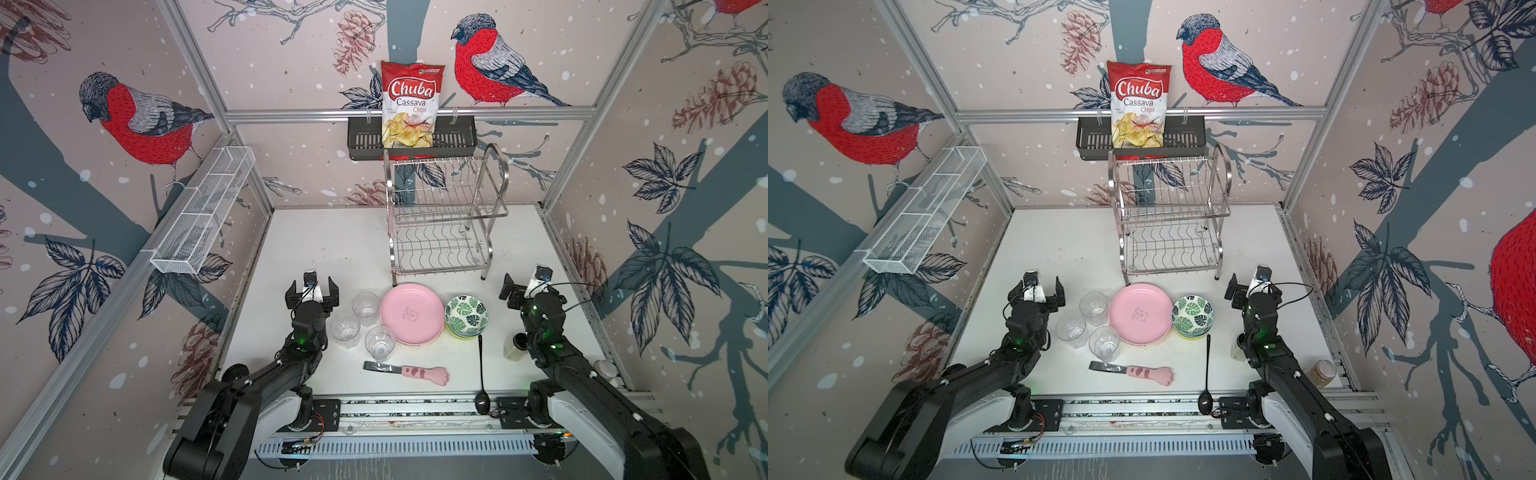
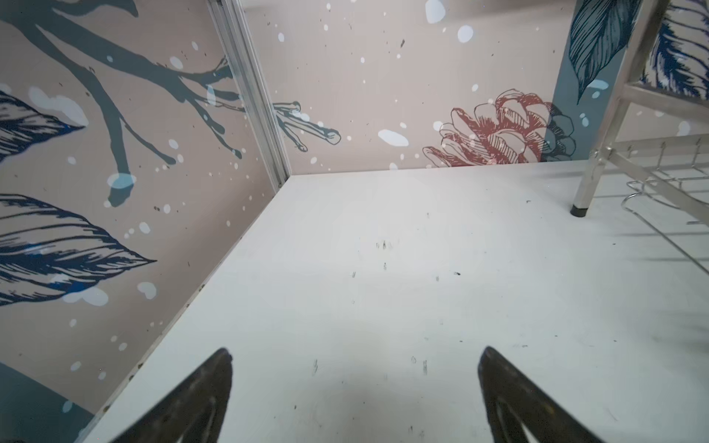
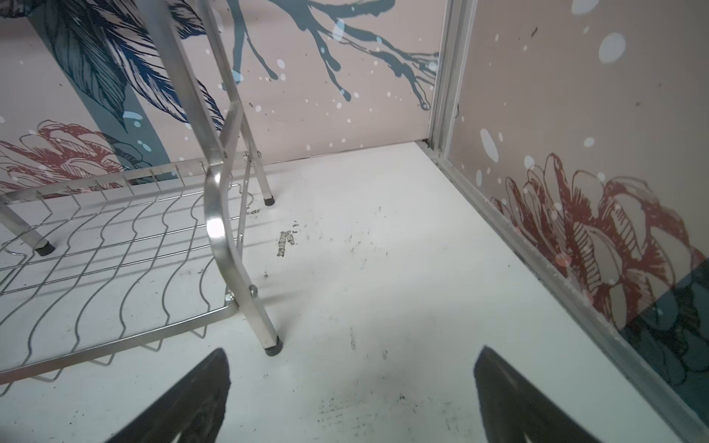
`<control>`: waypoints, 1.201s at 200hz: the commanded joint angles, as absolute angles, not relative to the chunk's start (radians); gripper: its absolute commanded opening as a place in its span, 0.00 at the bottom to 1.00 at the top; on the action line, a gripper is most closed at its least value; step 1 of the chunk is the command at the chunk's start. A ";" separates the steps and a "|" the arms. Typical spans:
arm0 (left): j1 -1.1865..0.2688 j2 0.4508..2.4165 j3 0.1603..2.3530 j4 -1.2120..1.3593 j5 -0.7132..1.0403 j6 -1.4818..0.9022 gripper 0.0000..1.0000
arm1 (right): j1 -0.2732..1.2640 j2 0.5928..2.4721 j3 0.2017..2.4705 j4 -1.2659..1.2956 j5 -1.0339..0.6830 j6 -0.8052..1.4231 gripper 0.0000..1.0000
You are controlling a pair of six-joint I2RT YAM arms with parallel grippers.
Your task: Unload the mixed dishes from the dish rack
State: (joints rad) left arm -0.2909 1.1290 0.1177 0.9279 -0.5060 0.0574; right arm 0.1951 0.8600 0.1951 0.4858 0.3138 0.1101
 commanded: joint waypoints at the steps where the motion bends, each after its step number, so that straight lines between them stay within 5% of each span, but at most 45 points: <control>1: -0.280 1.250 0.114 1.184 -0.516 0.032 0.99 | 0.167 0.928 0.189 0.635 0.315 0.162 0.99; 70: -0.209 1.435 0.234 1.215 -0.436 0.101 0.99 | 0.088 1.214 0.221 0.862 0.275 0.148 0.99; 113: -0.159 1.632 0.075 1.734 -0.442 0.071 0.99 | 0.077 1.359 0.301 0.912 0.214 0.109 0.99; 155: -0.132 1.577 0.183 1.444 -0.366 0.044 1.00 | 0.072 1.398 0.318 0.953 0.093 0.002 0.99; 187: -0.099 1.570 0.209 1.381 -0.340 0.011 1.00 | 0.012 1.541 0.110 1.513 0.146 0.077 1.00; 205: -0.075 1.565 0.227 1.338 -0.323 -0.015 1.00 | 0.001 1.475 0.194 1.234 0.068 0.064 1.00; 240: -0.058 1.562 0.224 1.335 -0.292 -0.025 1.00 | -0.002 1.504 0.235 1.203 0.062 0.064 0.99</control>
